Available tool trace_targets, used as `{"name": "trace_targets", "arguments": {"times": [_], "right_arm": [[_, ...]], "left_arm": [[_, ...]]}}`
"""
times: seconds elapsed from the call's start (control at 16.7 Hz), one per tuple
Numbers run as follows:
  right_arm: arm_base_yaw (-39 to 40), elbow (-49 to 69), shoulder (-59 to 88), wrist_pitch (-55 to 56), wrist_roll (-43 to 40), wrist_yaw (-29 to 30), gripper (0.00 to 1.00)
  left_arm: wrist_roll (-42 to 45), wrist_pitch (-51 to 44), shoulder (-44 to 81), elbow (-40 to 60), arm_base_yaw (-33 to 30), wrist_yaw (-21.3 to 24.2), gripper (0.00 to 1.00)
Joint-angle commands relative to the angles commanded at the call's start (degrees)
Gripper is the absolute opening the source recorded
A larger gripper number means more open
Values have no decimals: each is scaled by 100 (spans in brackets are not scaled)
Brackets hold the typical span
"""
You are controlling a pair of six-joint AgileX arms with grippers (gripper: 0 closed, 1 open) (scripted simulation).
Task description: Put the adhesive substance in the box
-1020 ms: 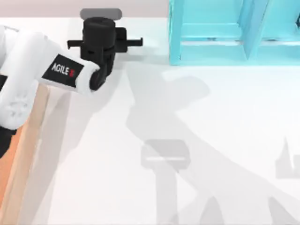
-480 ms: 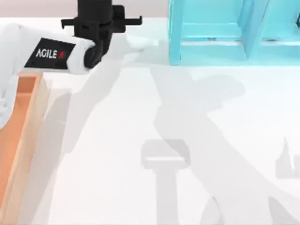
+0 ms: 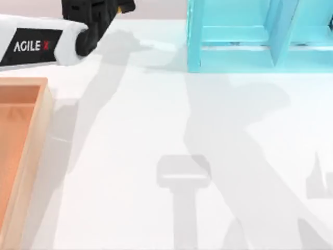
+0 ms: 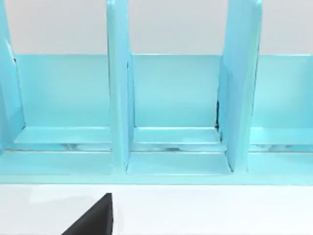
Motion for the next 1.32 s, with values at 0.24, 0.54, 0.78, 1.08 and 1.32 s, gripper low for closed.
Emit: {"name": "trace_targets", "arguments": {"times": [0.24,0.54,0.78,1.08,1.32], "right_arm": [[0,0,0,0,0,0,100],[0,0,0,0,0,0,100],[0,0,0,0,0,0,100],[0,0,0,0,0,0,100],[0,0,0,0,0,0,100]], "left_arm": [[-2051,-590,-669,32,410,1114,0],[-5380,-1699,-1523,-71,1204,2730,0],[-8386,-2863,-2047,-311,2058,4010,0],[-12254,-4540,-2367,-739,3330,5446,0],[-15195,-5942,-2368,-1166,4410,6379,0]]}}
